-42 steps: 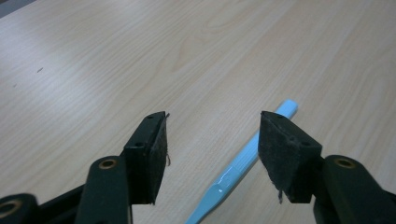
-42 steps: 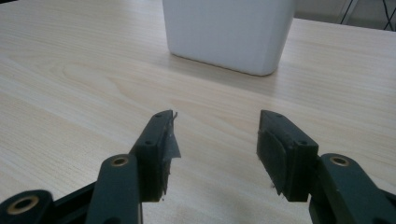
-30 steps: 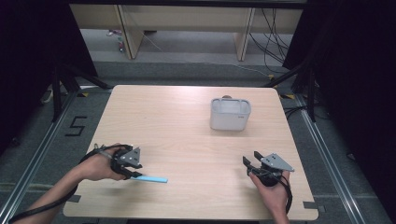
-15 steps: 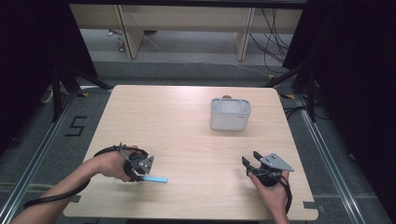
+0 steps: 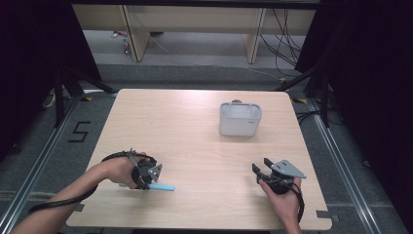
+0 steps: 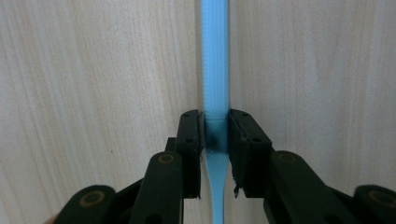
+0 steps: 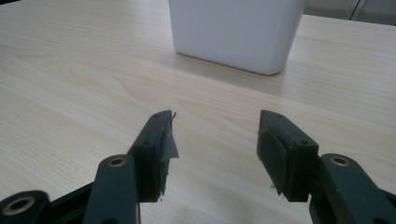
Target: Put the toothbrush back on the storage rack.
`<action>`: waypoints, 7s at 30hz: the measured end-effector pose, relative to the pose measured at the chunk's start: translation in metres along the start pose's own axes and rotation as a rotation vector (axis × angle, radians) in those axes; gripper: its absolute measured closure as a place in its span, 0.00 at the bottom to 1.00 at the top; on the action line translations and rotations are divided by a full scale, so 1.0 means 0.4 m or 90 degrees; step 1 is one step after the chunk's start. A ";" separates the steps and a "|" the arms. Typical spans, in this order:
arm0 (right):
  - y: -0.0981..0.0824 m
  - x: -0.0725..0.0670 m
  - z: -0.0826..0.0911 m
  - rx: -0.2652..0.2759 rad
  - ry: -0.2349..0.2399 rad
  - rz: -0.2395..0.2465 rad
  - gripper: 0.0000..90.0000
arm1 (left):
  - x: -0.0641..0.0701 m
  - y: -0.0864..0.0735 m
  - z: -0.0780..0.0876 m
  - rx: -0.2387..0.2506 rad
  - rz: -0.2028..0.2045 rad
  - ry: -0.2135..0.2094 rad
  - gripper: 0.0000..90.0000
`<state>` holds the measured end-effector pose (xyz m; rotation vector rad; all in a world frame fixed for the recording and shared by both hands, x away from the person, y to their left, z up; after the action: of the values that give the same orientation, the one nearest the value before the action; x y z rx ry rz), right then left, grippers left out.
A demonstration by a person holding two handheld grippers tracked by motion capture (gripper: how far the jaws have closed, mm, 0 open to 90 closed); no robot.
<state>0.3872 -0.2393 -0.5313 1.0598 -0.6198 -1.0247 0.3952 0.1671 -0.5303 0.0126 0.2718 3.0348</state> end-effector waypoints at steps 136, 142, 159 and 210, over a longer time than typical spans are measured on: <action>0.067 -0.300 -0.082 0.098 0.156 0.143 0.88 | -0.083 0.216 0.064 0.662 0.428 0.204 0.39; 0.073 -0.305 -0.082 0.106 0.154 0.145 0.88 | -0.108 0.233 0.068 0.676 0.442 0.193 0.39; 0.086 -0.307 -0.078 0.109 0.153 0.148 0.88 | -0.132 0.246 0.082 0.701 0.456 0.188 0.38; 0.092 -0.315 -0.088 0.126 0.151 0.154 0.88 | -0.150 0.289 0.103 0.760 0.485 0.116 0.46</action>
<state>0.3768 -0.1063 -0.5051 1.2249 -0.6453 -0.6251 0.4449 0.0553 -0.4690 -0.0928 2.4646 2.8866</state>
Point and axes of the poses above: each handheld gripper's, and its own axes: z roughly backward along the jaws, y roughly out of its top, x roughly to its right, the point moved 5 cm from there along -z, roughly forward along the jaws, and after that the axes turned 3 degrees about x, right-handed, at the moved point
